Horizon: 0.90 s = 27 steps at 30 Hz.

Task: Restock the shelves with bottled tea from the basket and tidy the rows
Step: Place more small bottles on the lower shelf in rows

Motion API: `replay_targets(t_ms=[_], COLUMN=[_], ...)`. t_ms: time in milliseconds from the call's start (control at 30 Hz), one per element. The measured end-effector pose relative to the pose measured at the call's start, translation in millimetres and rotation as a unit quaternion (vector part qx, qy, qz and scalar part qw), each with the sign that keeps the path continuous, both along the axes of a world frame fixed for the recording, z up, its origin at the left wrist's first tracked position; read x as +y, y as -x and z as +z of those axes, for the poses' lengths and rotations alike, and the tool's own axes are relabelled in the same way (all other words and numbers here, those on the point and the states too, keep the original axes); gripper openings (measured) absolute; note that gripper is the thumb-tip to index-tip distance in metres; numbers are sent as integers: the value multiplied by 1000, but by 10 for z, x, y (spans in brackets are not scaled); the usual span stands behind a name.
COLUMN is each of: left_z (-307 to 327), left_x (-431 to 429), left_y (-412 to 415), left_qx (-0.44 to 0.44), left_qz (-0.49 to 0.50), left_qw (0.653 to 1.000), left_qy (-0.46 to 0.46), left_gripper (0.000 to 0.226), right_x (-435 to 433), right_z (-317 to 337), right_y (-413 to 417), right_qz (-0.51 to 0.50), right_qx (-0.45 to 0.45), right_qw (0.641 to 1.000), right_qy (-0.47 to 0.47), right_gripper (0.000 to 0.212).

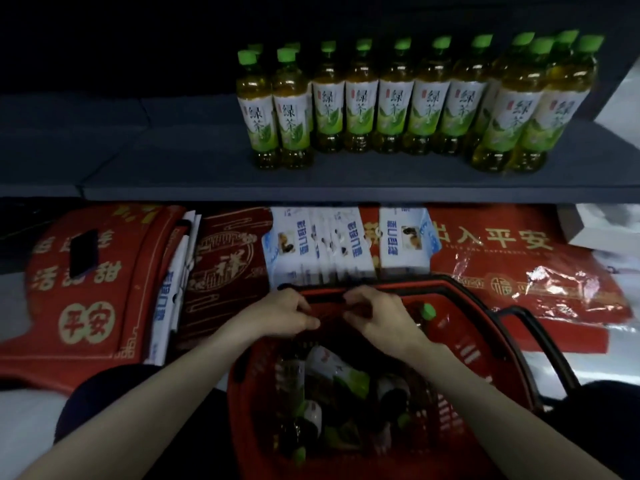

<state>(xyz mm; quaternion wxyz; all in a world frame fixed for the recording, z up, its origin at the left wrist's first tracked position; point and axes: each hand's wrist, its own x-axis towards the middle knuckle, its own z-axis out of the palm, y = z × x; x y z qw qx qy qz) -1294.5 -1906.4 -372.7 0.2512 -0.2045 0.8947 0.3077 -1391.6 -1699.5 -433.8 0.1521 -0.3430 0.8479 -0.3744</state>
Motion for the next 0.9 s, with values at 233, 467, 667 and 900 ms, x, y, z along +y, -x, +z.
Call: replay_targets(t_ms=[233, 467, 667, 900], left_z=[-546, -676, -859, -1084], left_x=[-51, 151, 226, 167], left_y=[-277, -165, -105, -1], left_qx=[-82, -83, -120, -139], left_qz=[106, 108, 92, 111], left_qw=[991, 990, 987, 980], left_qy=[26, 28, 50, 89], left_gripper=[23, 24, 29, 42], right_x=[274, 400, 734, 869], right_z=[-499, -613, -766, -910], right_y=[-127, -87, 60, 210], right_qz=[5, -69, -192, -309], right_qx=[-55, -77, -148, -233], right_qw=[996, 991, 947, 920], right_qy=[-70, -85, -210, -64], right_gripper=[32, 22, 46, 67])
